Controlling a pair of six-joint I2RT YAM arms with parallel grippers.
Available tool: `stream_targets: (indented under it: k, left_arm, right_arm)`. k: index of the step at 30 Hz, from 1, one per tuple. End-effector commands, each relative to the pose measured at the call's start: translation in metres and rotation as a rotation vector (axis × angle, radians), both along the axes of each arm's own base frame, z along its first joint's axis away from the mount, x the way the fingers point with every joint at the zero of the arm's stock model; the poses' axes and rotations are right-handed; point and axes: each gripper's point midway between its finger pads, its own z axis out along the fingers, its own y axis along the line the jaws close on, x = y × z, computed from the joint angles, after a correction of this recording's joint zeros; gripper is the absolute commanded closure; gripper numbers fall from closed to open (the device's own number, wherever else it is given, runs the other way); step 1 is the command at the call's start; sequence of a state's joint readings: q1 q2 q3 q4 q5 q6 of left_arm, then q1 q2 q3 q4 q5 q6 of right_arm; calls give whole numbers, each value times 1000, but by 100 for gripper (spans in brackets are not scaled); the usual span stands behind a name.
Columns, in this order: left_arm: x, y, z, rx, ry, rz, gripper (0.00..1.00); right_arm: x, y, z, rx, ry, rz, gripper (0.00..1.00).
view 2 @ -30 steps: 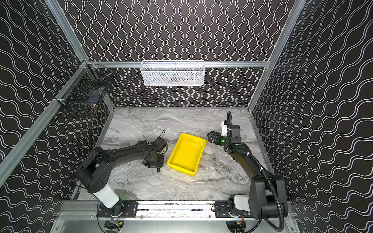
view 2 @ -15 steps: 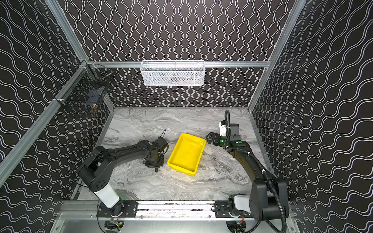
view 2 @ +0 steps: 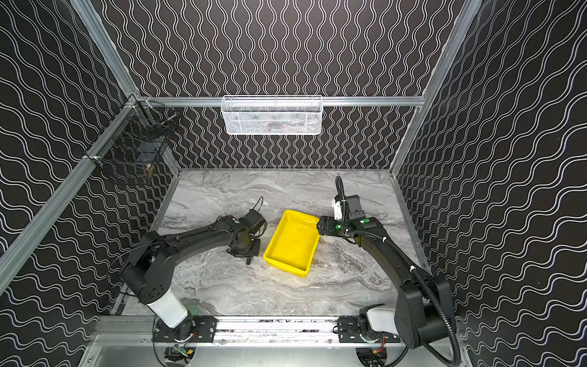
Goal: Put the screwdriver in the bin
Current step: Pick up the screwdriver from the center of the table.
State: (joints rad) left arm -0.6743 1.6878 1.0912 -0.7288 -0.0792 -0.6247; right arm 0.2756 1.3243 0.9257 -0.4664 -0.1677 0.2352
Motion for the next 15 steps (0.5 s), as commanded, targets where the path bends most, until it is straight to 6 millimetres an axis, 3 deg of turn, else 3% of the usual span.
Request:
stream_targets:
  k: [1,6,15]
  left_arm:
    - [4,8,12,46,-32,-26,100]
    - [10,10,33,49,-84,-41,100]
    - [19,0,72,-3,-152,-84,100]
  right_arm:
    - [-5,0,-7,-27,39,-21,16]
    - [-7,7,-22,-57,75,-20,25]
    - [1,23,-44,-76,119,7,27]
